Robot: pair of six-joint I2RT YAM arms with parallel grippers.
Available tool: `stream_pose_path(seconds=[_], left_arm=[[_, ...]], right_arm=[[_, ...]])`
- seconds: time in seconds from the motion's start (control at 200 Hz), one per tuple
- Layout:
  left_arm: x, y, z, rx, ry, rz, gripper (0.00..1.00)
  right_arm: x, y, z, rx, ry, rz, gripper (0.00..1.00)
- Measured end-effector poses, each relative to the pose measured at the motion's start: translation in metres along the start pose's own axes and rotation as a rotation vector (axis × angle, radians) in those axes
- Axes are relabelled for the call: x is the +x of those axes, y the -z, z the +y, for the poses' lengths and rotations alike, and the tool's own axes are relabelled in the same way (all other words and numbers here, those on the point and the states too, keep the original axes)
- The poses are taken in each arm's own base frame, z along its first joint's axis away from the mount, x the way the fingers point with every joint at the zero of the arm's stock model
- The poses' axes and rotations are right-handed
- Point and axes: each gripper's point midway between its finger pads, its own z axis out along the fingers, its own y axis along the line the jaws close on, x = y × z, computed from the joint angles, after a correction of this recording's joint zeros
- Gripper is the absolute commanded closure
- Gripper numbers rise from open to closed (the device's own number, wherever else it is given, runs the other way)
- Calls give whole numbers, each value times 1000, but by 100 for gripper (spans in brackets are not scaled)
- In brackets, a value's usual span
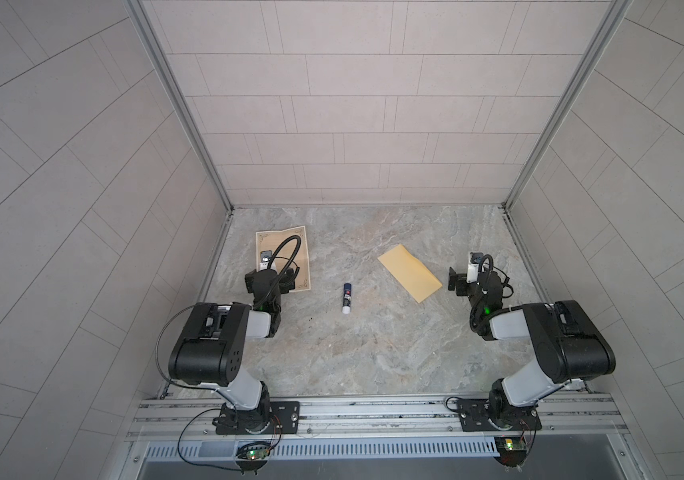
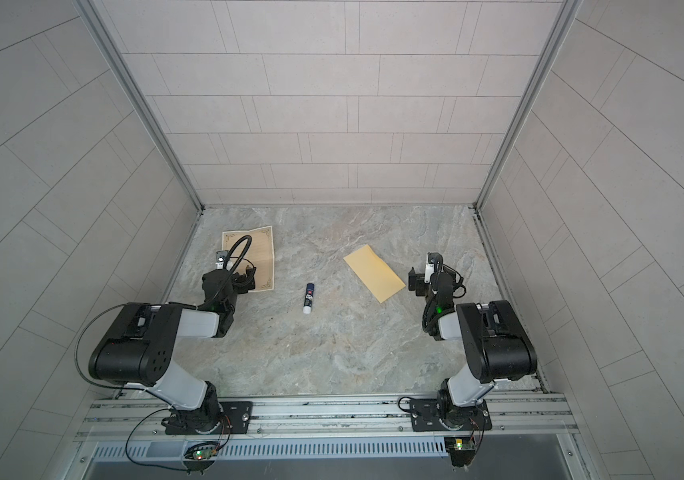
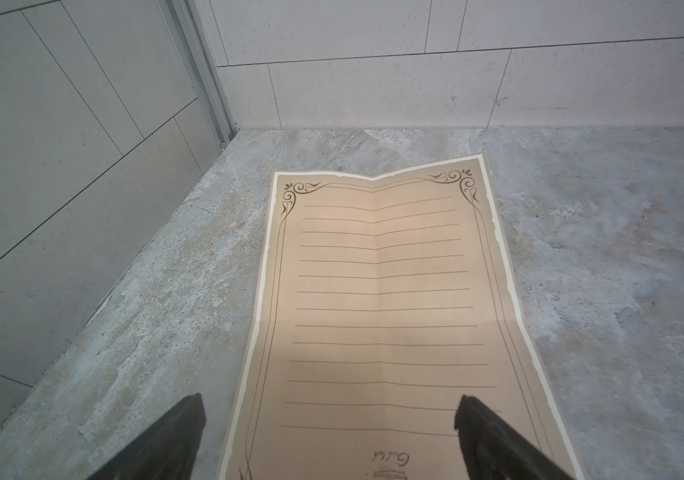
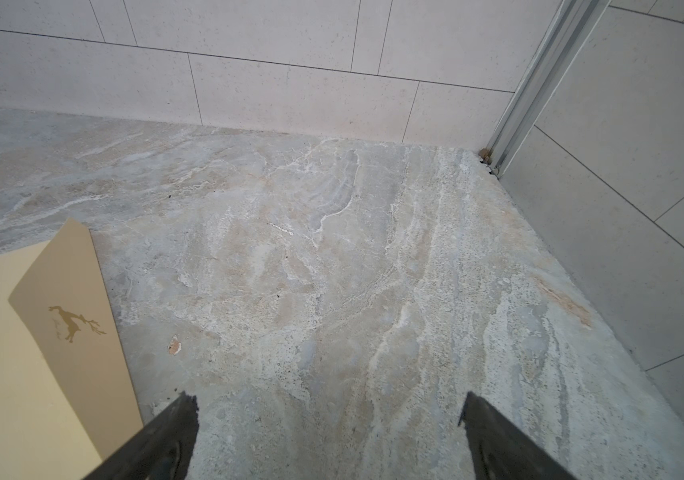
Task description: Place the letter into the envelope and seal it
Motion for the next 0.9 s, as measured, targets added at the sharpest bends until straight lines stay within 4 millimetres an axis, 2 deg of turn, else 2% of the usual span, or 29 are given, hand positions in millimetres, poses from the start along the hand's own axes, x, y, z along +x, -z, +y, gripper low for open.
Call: stream_pose_path(seconds=[0.13,0.195,0.255,0.34,0.47,0.58,0.66,0.765,0.901], left_arm=[[3,5,2,-5,0,0,0],[0,16,7,-17,6,-12,0],[-11,29,12,-37,21,-30,0],[-45,53,22,-61,76,-97,0],[-101,98,33,-50,219,-204,0],[-137,135,41,-9,336,-265,0],[-153,154,39,39,388,-264,0],[-168,167,30,113,398,-205,0],[-169,171,11,205,349,-77,0]], right_arm=[[-1,1,0,1,1,-1,1],[-3,6,-1,5,1,2,1],[-14,16,-4,12,-2,-5,1],[-48,36,-8,9,-22,-65,1],[-113,74,-11,-28,-85,-194,1],[-147,107,-5,-105,-136,-264,1],[-158,125,5,-187,-165,-276,1],[-162,135,23,-308,-210,-244,1],[-161,137,56,-474,-267,-153,1]])
